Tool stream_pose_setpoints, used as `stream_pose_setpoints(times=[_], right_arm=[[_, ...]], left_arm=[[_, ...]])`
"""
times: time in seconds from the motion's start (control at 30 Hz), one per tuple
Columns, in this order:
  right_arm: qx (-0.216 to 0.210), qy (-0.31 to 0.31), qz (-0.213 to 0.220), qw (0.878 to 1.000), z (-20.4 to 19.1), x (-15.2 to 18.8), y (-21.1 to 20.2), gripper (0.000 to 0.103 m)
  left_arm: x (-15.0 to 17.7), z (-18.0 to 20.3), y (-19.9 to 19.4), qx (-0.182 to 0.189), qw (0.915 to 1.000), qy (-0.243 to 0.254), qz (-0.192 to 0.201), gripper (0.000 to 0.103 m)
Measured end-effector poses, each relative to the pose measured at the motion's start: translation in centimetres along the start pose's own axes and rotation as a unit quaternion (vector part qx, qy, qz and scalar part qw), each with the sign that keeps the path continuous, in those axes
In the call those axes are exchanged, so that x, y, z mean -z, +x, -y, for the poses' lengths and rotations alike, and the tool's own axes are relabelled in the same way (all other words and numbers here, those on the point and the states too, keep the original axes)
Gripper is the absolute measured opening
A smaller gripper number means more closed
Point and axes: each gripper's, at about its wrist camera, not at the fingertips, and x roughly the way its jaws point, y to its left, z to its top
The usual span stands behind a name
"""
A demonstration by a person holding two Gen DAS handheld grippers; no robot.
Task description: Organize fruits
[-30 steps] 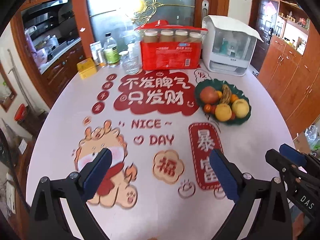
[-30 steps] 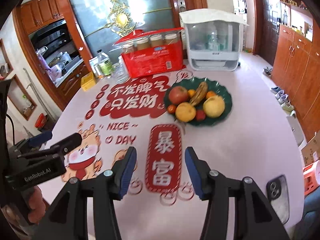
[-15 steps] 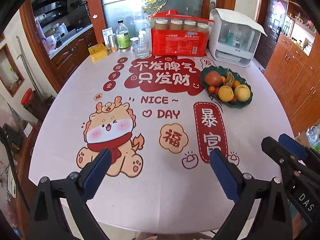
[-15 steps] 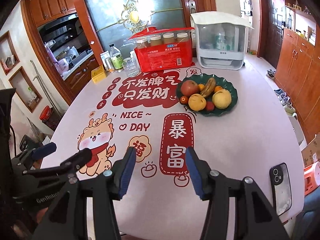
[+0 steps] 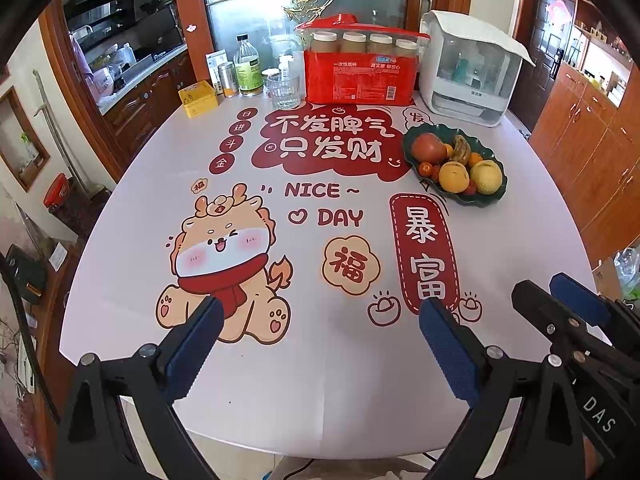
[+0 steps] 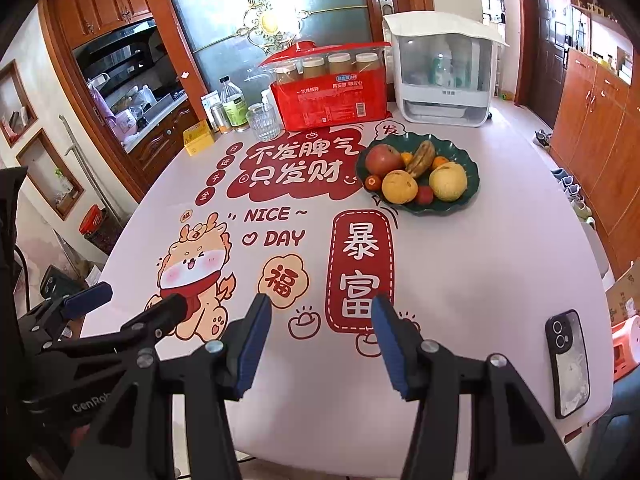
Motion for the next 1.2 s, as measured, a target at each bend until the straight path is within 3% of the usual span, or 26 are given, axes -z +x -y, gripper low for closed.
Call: stream_pose_setpoints(times=[1.2], right_arm=[[0.001,0.0,-0.004,1.0,-0.22,0.55,-0.07,0.052]], left_arm=[[0.62,-0.73,0.3,0.006,0.9999,0.006,-0.01,0.098]])
